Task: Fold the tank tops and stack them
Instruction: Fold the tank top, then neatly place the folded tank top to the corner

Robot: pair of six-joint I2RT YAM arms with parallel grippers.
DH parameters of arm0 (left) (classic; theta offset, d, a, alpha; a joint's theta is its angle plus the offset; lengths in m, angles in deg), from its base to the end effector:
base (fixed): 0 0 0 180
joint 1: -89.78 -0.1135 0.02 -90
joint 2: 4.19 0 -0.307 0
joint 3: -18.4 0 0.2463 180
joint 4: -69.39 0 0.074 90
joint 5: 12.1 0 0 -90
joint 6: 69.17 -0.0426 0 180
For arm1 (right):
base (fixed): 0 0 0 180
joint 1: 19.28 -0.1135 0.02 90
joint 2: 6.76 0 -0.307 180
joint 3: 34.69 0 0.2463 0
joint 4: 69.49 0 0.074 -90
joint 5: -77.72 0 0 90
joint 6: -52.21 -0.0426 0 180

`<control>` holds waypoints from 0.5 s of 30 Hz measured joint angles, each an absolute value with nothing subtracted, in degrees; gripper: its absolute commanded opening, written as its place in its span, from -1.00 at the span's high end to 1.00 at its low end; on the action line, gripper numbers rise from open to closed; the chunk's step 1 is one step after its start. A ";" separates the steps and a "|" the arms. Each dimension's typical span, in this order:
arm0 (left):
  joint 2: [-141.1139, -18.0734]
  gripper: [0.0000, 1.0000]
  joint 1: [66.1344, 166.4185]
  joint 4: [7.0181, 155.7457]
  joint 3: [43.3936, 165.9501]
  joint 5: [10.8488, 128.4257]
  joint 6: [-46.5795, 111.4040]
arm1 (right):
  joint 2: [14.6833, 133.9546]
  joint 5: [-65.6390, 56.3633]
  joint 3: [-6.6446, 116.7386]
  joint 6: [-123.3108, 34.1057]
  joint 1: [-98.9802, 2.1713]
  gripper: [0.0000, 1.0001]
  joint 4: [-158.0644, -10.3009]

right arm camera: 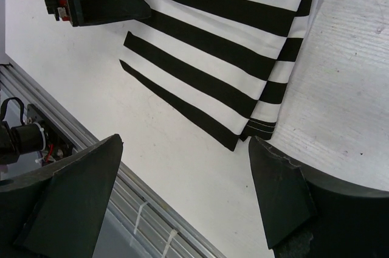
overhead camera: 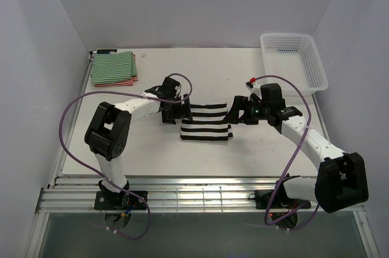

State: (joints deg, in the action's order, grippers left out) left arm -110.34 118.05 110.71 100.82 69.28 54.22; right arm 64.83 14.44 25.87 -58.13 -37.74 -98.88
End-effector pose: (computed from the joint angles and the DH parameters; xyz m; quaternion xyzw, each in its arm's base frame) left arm 0.3315 -0.1855 0.2040 -0.0273 0.9734 -0.1734 0.1474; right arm 0.2312 0.0974 0.2850 -0.0824 0.8848 0.3334 0.3151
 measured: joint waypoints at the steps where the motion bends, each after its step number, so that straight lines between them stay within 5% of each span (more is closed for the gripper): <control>1: -110.62 -0.68 118.29 110.51 100.95 69.47 54.22 | 64.74 14.40 25.87 -58.08 -37.65 -0.80 -98.92; 15: -114.77 -0.36 121.31 110.23 105.21 73.08 54.79 | 64.72 13.37 25.87 -56.29 -36.29 -0.80 -100.06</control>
State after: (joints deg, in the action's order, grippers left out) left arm -114.77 121.31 110.23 105.21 73.08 54.79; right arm 64.72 13.37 25.87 -56.29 -36.29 -100.06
